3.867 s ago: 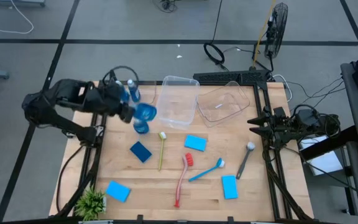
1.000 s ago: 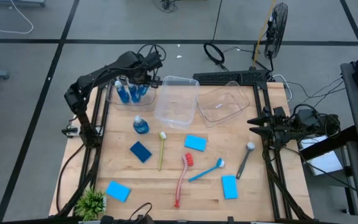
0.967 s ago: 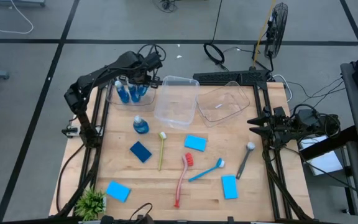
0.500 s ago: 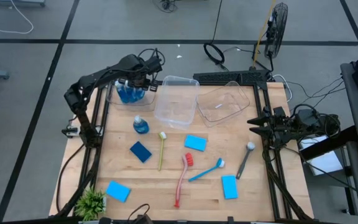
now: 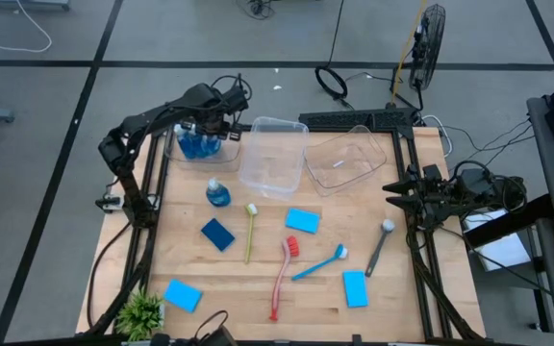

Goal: Pick & Place Kitchen Sink Supplies
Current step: Put the dish soap into the left transparent bin

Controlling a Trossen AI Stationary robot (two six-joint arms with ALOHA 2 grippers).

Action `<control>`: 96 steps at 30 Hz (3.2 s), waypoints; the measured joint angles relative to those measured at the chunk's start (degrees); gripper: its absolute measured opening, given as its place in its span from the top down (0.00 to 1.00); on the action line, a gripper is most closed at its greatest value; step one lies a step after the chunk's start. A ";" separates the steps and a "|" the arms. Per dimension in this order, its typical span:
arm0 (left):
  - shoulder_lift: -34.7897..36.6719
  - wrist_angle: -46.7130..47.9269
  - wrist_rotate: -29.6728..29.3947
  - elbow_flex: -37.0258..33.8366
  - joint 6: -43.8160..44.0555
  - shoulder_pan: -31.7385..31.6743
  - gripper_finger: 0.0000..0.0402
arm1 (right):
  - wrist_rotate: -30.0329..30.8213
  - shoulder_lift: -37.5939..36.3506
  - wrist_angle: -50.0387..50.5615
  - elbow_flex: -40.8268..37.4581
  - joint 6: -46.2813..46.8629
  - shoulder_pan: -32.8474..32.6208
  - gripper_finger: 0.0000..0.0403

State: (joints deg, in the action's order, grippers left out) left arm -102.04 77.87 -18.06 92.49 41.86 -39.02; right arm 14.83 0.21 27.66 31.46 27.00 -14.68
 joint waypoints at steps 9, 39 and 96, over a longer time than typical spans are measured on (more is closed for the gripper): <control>0.00 0.00 0.04 -0.02 -0.15 -0.33 0.65 | 0.00 -0.02 0.00 0.00 0.00 0.00 0.55; 0.04 -1.39 -1.84 -3.17 -0.02 -0.86 0.55 | 0.02 -0.01 -0.02 0.00 1.92 0.00 0.55; 3.24 12.40 17.32 5.81 -5.54 5.61 0.59 | -0.11 0.00 -0.04 0.00 2.22 0.00 0.55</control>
State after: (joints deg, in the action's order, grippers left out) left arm -98.80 90.27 -0.75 98.30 36.33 -33.41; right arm 14.72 0.21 27.62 31.46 29.23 -14.68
